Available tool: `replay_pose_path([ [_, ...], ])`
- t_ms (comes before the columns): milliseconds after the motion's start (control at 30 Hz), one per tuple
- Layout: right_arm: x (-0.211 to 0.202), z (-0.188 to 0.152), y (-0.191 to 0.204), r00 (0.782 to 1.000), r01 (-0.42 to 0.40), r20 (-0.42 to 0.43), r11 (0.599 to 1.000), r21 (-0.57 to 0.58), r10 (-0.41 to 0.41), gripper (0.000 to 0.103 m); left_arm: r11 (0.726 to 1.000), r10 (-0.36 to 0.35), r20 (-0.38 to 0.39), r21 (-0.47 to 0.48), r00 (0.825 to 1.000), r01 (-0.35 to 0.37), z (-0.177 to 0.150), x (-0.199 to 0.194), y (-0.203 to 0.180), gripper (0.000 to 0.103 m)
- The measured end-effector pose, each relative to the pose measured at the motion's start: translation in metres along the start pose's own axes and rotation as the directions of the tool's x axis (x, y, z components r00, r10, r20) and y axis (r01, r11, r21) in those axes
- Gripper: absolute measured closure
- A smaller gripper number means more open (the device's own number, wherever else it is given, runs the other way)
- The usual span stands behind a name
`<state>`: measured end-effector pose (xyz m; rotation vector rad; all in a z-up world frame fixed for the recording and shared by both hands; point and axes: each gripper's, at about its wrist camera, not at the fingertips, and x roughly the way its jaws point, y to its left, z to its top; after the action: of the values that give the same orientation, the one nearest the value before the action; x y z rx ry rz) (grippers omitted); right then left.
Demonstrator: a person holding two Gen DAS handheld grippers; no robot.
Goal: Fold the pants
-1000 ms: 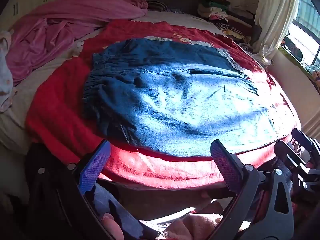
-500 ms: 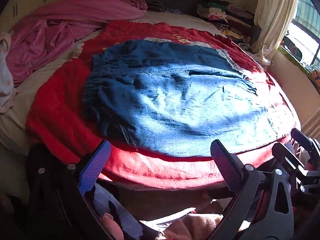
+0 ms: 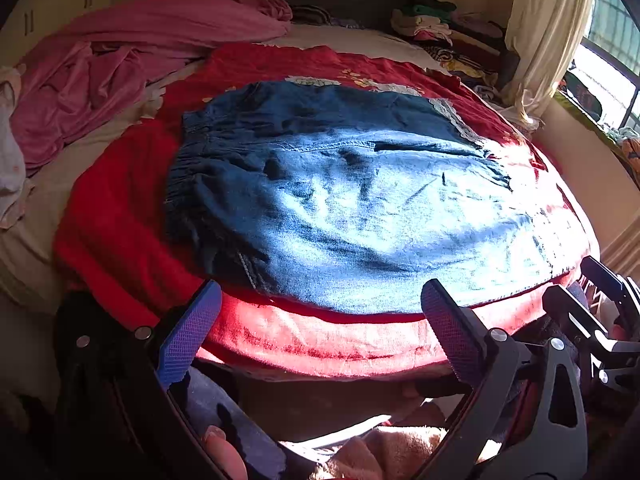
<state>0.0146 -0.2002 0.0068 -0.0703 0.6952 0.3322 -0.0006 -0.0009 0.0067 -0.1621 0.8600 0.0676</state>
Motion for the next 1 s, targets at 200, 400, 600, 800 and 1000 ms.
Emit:
replay_pose_path([
  [200, -0.0001, -0.0005, 0.0004, 1.000, 0.000, -0.002, 1.000, -0.003, 0.000, 0.004, 1.000, 0.002, 0.000, 0.000, 1.000, -0.002, 0.0000, -0.0003, -0.0002, 0.009],
  [400, 0.0005, -0.0009, 0.0003, 1.000, -0.001, -0.003, 1.000, -0.004, 0.001, 0.004, 1.000, 0.000, 0.004, 0.001, 1.000, 0.000, -0.0006, -0.0009, 0.0001, 0.009],
  [600, 0.0006, -0.0011, 0.0002, 1.000, -0.001, -0.004, 1.000, -0.003, 0.001, 0.004, 1.000, -0.001, 0.003, 0.001, 1.000, 0.001, -0.0009, -0.0007, -0.0001, 0.009],
  [800, 0.0011, -0.0012, 0.0001, 1.000, -0.001, -0.002, 1.000, -0.003, 0.001, 0.004, 1.000, -0.001, 0.005, 0.000, 1.000, 0.001, -0.0010, -0.0001, 0.0004, 0.009],
  [1000, 0.0020, -0.0023, -0.0002, 1.000, 0.003, -0.008, 1.000, -0.001, -0.003, 0.004, 1.000, -0.001, 0.005, 0.001, 1.000, 0.001, -0.0011, -0.0001, 0.0006, 0.009],
])
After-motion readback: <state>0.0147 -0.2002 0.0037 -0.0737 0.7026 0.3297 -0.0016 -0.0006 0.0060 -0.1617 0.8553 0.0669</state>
